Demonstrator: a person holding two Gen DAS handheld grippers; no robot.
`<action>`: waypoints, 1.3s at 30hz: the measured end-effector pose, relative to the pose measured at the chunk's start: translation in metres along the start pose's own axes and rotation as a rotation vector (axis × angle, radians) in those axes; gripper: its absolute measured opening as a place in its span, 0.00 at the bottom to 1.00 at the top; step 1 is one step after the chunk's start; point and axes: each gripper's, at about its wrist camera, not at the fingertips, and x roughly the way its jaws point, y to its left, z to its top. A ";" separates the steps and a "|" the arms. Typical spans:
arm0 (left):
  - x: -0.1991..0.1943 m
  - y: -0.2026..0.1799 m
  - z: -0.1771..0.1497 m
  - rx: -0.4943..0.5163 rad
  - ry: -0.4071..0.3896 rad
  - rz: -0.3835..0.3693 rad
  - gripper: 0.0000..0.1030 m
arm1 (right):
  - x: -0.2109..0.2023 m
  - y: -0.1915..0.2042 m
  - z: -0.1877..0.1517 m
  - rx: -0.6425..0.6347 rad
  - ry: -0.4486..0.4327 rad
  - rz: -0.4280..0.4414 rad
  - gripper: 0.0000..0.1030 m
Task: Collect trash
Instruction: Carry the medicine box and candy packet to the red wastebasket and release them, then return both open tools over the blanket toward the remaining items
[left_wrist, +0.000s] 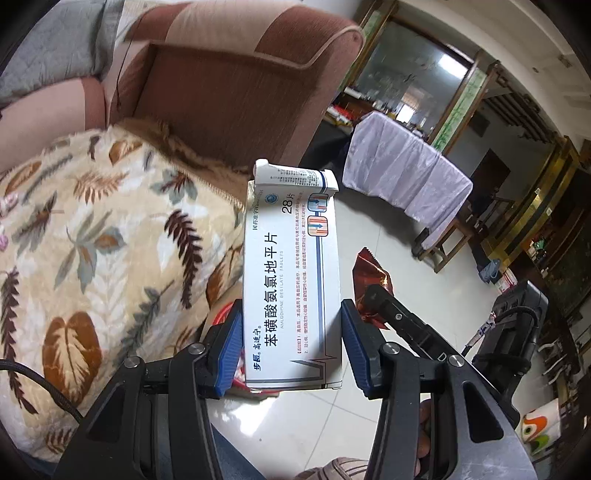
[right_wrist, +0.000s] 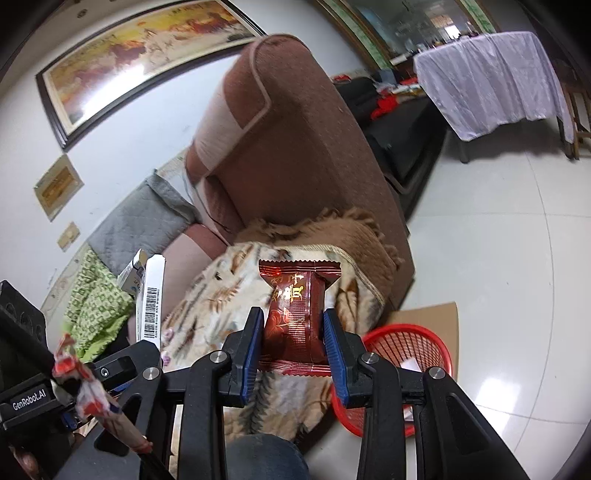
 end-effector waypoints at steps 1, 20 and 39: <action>0.007 0.003 -0.001 -0.003 0.020 -0.001 0.47 | 0.004 -0.004 -0.001 0.009 0.012 -0.009 0.34; 0.124 0.014 -0.021 0.061 0.208 0.160 0.51 | 0.053 -0.068 -0.007 0.149 0.102 -0.119 0.61; 0.017 0.021 -0.001 0.066 -0.017 0.251 0.74 | 0.024 0.020 0.015 0.043 -0.009 -0.001 0.79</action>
